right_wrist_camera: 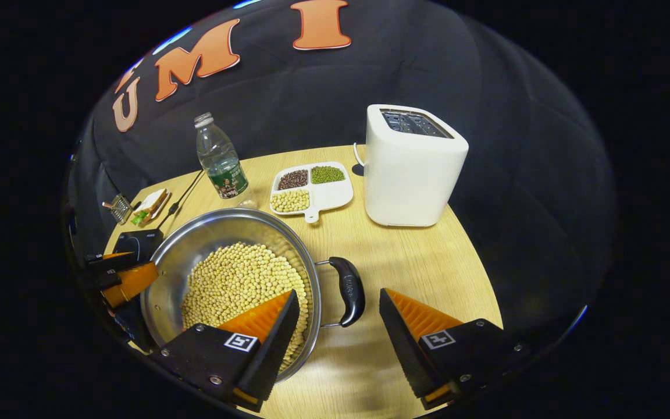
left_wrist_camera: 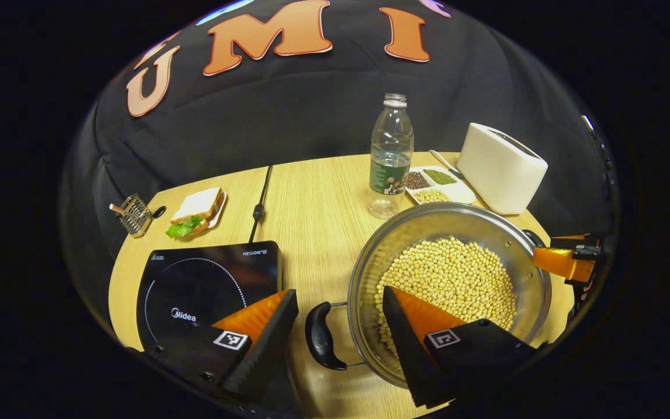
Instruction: First push the handle of the pot to place it horizontally, then grasp the pot with both hands and set it on the induction cooktop.
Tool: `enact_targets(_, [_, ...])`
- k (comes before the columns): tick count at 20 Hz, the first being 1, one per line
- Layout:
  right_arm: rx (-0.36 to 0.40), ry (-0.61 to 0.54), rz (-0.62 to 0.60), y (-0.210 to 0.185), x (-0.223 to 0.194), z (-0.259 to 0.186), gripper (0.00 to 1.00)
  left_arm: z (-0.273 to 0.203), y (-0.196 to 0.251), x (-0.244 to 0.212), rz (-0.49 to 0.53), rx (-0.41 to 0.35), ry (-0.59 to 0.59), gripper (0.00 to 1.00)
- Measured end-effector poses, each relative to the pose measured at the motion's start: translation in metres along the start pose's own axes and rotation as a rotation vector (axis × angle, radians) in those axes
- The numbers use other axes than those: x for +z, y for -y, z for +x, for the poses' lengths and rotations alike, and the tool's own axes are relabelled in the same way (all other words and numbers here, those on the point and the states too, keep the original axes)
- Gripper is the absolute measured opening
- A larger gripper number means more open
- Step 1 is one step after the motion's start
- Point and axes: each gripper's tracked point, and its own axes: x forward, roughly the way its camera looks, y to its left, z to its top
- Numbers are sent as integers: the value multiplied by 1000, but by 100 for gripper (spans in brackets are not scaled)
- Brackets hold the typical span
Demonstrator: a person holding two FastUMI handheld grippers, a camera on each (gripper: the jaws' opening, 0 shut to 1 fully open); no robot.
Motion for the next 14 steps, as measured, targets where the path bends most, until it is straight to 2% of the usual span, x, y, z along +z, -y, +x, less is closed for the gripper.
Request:
enact_targets(4, [-28, -54, -1, 5, -14, 19, 87, 10, 3, -19, -47, -6, -40, 99])
enact_targets(5, [-26, -60, -4, 4, -17, 22, 87, 13, 2, -25, -53, -2, -48, 96])
enact_targets(10, [-31, -31, -33, 0, -12, 39, 86, 28, 3, -33, -61, 11, -44, 96])
enact_targets(13, [-20, -38, -41, -9, -15, 47, 79, 36, 2, -43, -64, 37, -56, 89])
enact_targets(14, [-21, -28, -38, -8, -12, 48, 76, 36, 1, -42, -59, 52, -43, 92])
